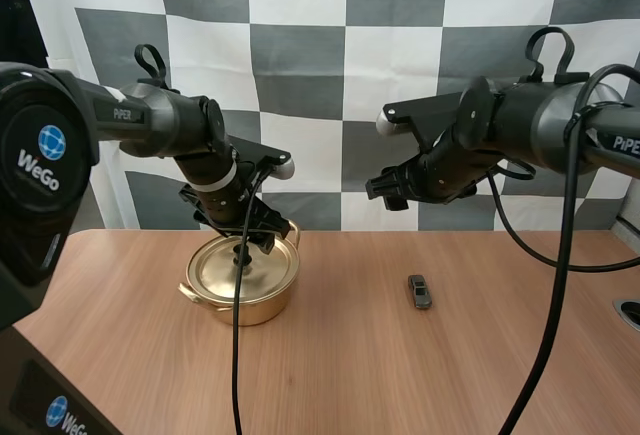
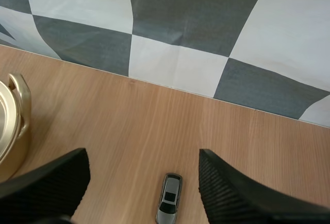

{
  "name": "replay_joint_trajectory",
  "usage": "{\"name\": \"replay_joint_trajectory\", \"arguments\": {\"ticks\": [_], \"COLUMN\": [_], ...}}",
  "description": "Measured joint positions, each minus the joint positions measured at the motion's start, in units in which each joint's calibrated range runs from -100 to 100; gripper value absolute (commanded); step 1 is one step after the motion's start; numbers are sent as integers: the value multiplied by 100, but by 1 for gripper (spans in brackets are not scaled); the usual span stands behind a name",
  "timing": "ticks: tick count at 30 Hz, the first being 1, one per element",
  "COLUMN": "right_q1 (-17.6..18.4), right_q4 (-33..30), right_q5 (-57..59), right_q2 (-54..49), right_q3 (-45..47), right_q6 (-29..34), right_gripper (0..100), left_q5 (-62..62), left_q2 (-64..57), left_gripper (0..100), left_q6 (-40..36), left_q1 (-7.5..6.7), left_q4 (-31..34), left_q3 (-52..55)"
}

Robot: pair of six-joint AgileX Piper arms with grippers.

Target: Open the pot, put the car inside, and close it

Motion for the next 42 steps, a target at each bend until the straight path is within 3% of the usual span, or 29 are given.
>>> {"name": "replay_joint_trajectory", "arguments": {"ticks": [26,31,37,40,42], "right_q1": [0,0,0,0,0], "right_q4": [37,37,37,37,37], "right_q5": [-146,-146,-146,-146,-146], "right_q2": [0,0,0,0,0], "right_q3": [0,0,0,0,0], "right_q6": [-12,-12,-12,-12,-12], "right_gripper": [100,100,100,100,100], "left_q5": [-124,-55,-44,-1,18], "left_q2": [398,464,464,464,464], "left_gripper": [96,67,58,31,3], "left_q6": [-137,-146,-186,-230,-230], "left_q1": [0,0,0,0,0], "left_q4": [209,209,209,209,209], "left_q3": [-15,-15,-15,-15,-15]}}
